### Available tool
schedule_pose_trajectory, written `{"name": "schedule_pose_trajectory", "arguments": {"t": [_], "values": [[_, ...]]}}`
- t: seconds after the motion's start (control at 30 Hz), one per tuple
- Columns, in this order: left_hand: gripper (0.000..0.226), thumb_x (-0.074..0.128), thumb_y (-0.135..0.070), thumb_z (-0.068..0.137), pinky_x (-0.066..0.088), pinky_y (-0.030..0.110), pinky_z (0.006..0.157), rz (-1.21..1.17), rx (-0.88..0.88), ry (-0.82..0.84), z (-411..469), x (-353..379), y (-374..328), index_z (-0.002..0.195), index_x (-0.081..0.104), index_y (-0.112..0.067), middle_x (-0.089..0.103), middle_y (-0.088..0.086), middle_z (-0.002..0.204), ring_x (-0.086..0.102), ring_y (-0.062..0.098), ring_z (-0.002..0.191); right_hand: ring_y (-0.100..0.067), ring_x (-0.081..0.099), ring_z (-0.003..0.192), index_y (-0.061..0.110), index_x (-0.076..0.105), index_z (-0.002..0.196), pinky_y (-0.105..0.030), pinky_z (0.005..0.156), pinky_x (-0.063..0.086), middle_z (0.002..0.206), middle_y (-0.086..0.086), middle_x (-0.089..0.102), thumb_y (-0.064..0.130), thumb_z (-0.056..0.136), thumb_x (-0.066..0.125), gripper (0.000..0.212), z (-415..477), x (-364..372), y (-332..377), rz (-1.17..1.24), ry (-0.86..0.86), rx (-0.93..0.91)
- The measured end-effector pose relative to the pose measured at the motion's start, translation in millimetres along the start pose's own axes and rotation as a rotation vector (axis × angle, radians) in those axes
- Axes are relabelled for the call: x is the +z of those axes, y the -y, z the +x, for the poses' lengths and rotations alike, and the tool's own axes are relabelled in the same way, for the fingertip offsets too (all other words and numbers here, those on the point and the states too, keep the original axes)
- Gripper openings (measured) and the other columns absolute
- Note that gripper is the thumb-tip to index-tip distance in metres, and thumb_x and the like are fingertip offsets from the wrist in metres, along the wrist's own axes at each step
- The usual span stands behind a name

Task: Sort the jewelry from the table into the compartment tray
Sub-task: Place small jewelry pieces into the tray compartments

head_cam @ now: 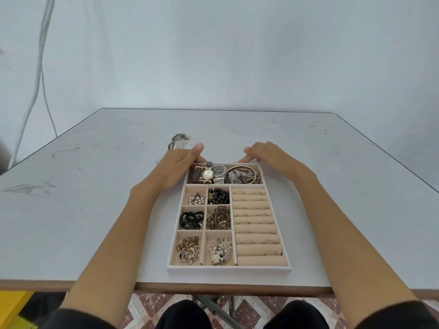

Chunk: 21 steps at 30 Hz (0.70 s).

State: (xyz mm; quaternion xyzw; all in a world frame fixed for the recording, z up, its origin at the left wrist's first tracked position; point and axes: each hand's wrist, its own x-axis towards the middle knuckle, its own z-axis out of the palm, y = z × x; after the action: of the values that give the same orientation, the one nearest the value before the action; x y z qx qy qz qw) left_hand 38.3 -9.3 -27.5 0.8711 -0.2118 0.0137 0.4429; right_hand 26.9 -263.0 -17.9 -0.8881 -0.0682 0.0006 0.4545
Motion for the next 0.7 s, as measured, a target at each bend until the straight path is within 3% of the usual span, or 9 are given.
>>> {"name": "schedule_pose_trajectory", "arguments": {"t": [0.1,0.2,0.27,0.33,0.37,0.53,0.7], "values": [[0.05,0.032,-0.05,0.098,0.034,0.007,0.076,0.0,0.0,0.004,-0.5,0.1,-0.2,0.087,0.073,-0.024,0.066,-0.019,0.088,0.056,-0.009,0.088,0.0,0.052,0.088,0.014,0.078,0.092,-0.021,0.084,0.037,0.1,0.009,0.06,0.036,0.094,0.055,0.032,1.7,-5.1,-4.0,0.02,0.028,0.015],[0.05,0.032,-0.049,0.098,0.033,0.006,0.074,-0.004,0.001,0.008,-1.8,-1.4,-0.2,0.091,0.074,-0.022,0.065,-0.02,0.089,0.056,-0.01,0.087,-0.002,0.061,0.093,0.014,0.078,0.094,-0.019,0.087,0.041,0.099,0.009,0.069,0.028,0.085,0.07,0.018,7.6,-12.7,-0.8,-0.051,0.095,-0.02],[0.049,0.033,-0.049,0.098,0.035,0.006,0.076,-0.022,-0.002,0.009,-2.2,-2.6,0.3,0.09,0.074,-0.023,0.068,-0.018,0.09,0.058,-0.009,0.086,-0.002,0.056,0.072,0.012,0.077,0.095,-0.013,0.073,0.039,0.08,0.017,0.07,0.019,0.083,0.073,0.014,9.8,-15.7,2.0,-0.121,0.125,-0.054],[0.051,0.033,-0.05,0.098,0.039,0.011,0.082,-0.042,0.008,0.015,-2.1,-3.4,1.9,0.089,0.075,-0.023,0.071,-0.014,0.092,0.061,-0.005,0.091,0.001,0.042,0.049,0.008,0.076,0.093,-0.008,0.055,0.032,0.05,0.022,0.058,0.012,0.082,0.073,0.011,12.0,-15.4,3.8,-0.158,0.111,-0.074],[0.052,0.033,-0.051,0.098,0.041,0.013,0.085,-0.049,0.015,0.021,-2.4,-3.6,3.1,0.09,0.075,-0.022,0.072,-0.012,0.094,0.062,-0.001,0.094,0.002,0.042,0.045,0.007,0.076,0.091,-0.008,0.053,0.032,0.045,0.021,0.055,0.011,0.081,0.075,0.011,13.7,-14.5,4.2,-0.161,0.092,-0.076],[0.037,0.039,-0.04,0.1,0.043,0.029,0.096,0.122,0.071,-0.009,-3.5,-12.0,22.1,0.11,0.068,-0.02,0.065,-0.006,0.112,0.056,0.01,0.107,0.006,0.054,0.057,0.014,0.072,0.099,-0.019,0.07,0.041,0.073,0.001,0.068,0.016,0.075,0.08,0.026,23.1,-11.1,4.3,-0.142,0.075,-0.047],[0.029,0.043,-0.029,0.1,0.04,0.032,0.096,0.338,0.005,-0.072,-2.3,-22.0,49.6,0.123,0.059,-0.023,0.051,-0.004,0.13,0.051,0.017,0.116,-0.008,0.052,0.066,0.012,0.076,0.088,-0.021,0.067,0.041,0.074,-0.003,0.063,0.013,0.075,0.078,0.013,28.4,-9.9,7.7,-0.23,0.09,-0.041]]}}
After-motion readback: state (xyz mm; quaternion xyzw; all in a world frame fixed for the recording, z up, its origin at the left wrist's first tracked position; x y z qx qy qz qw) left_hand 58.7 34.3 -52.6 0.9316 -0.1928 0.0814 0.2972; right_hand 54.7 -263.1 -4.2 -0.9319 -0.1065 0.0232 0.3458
